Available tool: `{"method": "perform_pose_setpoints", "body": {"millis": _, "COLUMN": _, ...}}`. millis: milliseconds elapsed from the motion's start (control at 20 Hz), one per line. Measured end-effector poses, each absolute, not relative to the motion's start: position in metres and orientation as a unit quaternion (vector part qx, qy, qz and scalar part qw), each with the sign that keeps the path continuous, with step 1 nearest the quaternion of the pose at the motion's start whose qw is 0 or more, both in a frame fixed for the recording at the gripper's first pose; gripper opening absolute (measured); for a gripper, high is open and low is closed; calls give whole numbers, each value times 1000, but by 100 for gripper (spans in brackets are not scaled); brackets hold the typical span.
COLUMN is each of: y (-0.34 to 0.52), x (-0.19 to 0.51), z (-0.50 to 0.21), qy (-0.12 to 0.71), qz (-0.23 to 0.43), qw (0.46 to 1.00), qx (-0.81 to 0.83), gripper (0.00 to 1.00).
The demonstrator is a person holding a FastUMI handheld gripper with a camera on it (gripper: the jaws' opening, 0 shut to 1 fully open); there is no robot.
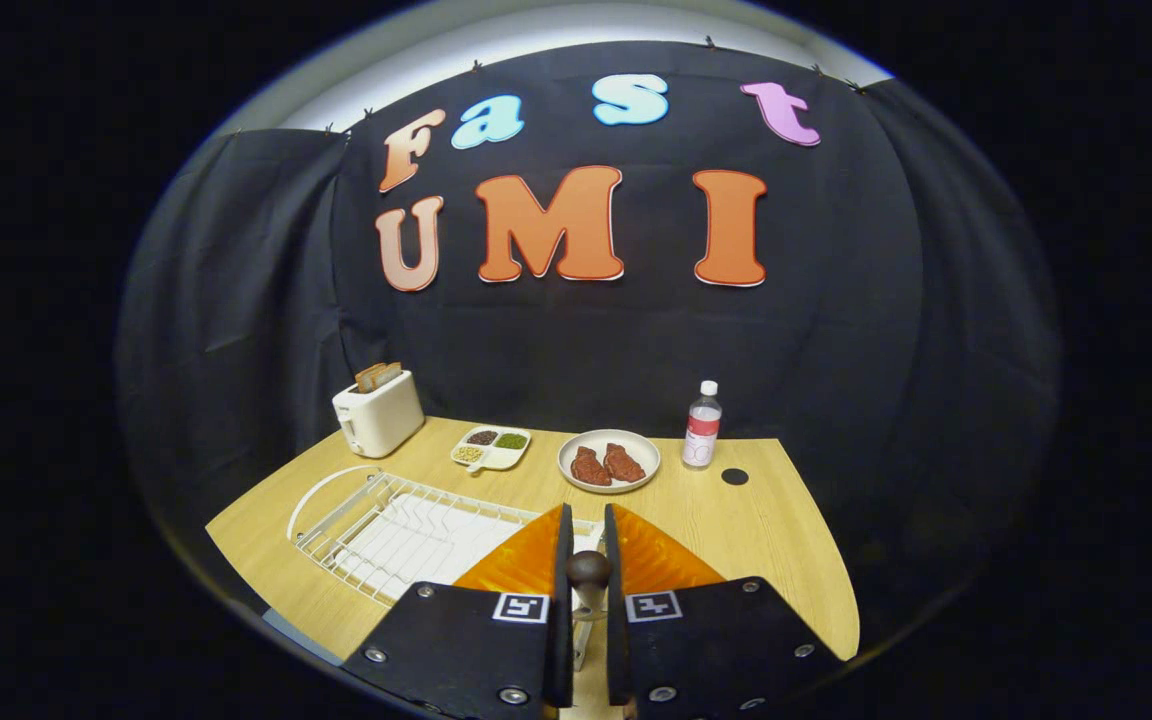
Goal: Take the plate from the dish rack, then take the spoon from the basket and place it into the plate.
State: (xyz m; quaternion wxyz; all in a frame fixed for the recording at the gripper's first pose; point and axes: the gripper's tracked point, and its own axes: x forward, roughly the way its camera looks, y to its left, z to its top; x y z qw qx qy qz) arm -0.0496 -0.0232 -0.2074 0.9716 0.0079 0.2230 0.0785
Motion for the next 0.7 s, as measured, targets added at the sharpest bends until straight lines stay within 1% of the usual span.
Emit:
{"method": "perform_pose_setpoints", "body": {"millis": 350, "y": 30, "x": -77, "z": -200, "qy": 222, "qz": 146, "qw": 964, "qx": -1, "gripper": 13}}
{"method": "perform_pose_setpoints", "body": {"millis": 700, "y": 69, "x": -102, "z": -228, "qy": 248, "qz": 190, "qw": 950, "qx": -8, "gripper": 13}}
